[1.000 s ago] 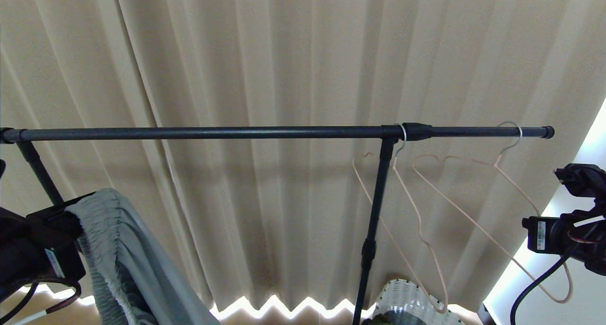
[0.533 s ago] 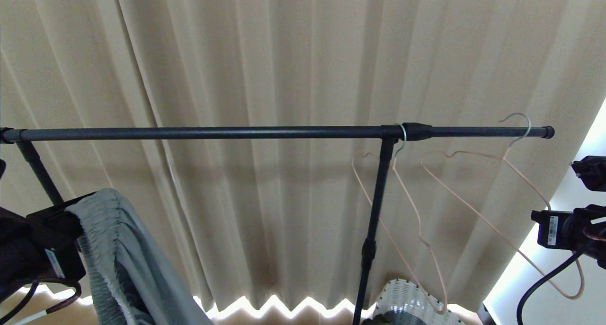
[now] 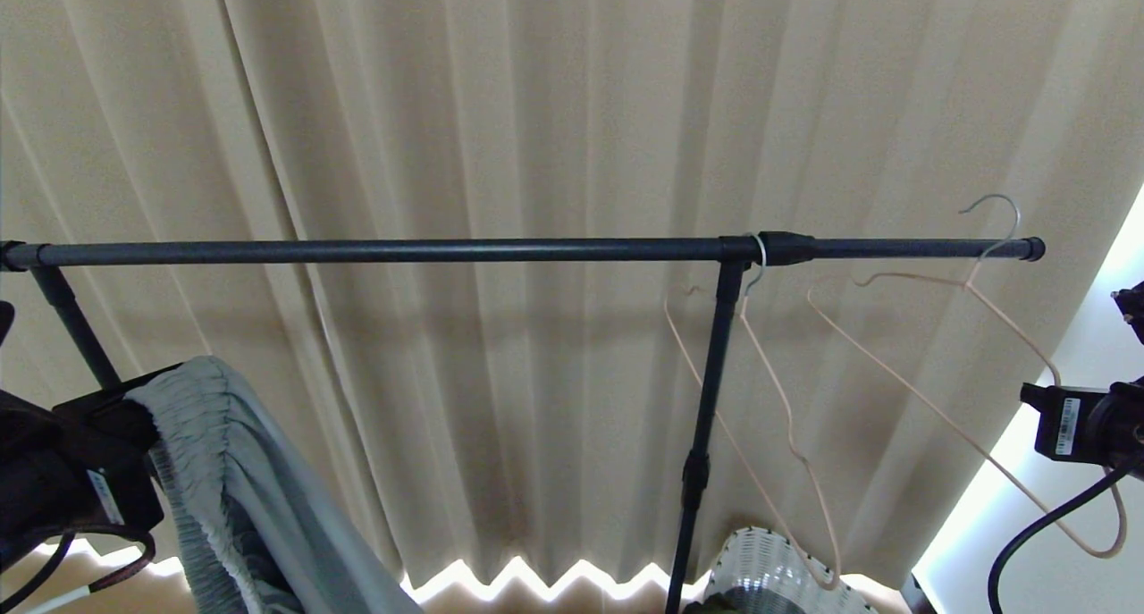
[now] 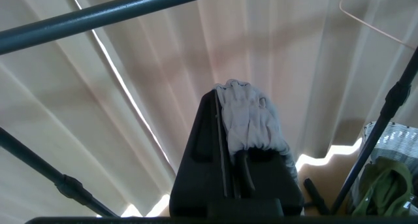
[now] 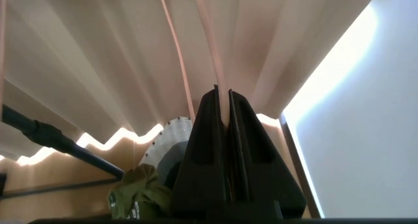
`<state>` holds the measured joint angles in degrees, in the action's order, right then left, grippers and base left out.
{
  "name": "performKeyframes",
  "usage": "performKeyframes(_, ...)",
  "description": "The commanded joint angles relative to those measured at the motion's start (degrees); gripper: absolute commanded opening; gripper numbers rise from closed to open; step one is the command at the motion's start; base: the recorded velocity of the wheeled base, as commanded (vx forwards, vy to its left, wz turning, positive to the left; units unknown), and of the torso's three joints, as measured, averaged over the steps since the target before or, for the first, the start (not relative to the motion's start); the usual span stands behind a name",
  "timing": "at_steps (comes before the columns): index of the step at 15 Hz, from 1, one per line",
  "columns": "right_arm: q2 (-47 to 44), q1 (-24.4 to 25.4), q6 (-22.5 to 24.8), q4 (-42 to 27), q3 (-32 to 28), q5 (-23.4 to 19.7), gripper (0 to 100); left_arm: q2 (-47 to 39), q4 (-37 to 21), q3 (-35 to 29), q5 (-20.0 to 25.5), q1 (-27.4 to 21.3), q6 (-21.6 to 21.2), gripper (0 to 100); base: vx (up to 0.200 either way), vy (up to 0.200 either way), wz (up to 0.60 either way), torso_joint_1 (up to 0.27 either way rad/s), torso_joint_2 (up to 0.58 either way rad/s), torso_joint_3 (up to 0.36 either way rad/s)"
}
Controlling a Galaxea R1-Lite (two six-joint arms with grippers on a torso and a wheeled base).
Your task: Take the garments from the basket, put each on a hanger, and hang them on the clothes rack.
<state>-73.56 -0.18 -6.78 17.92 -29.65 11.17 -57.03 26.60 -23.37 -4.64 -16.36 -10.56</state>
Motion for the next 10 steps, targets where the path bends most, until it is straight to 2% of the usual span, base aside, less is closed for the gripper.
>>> performKeyframes(1, 1.6, 0.0, 0.0, 0.0, 0.2, 0.0, 0, -0.1, 0.0, 0.0, 0.0, 0.0, 0.0, 0, 0.000, 0.000, 0.00, 0.000, 0.00, 0.000)
performKeyframes(7, 3.3, 0.0, 0.1, -0.3, 0.7, 0.0, 0, 0.2, 0.0, 0.0, 0.0, 0.0, 0.0, 0, 0.000, 0.000, 0.00, 0.000, 0.00, 0.000)
performKeyframes(10, 6.3, 0.0, 0.4, -0.3, 3.0, -0.1, 0, 0.3, 0.0, 0.1, 0.0, 0.0, -0.5, 0, 0.000, 0.000, 0.00, 0.000, 0.00, 0.000)
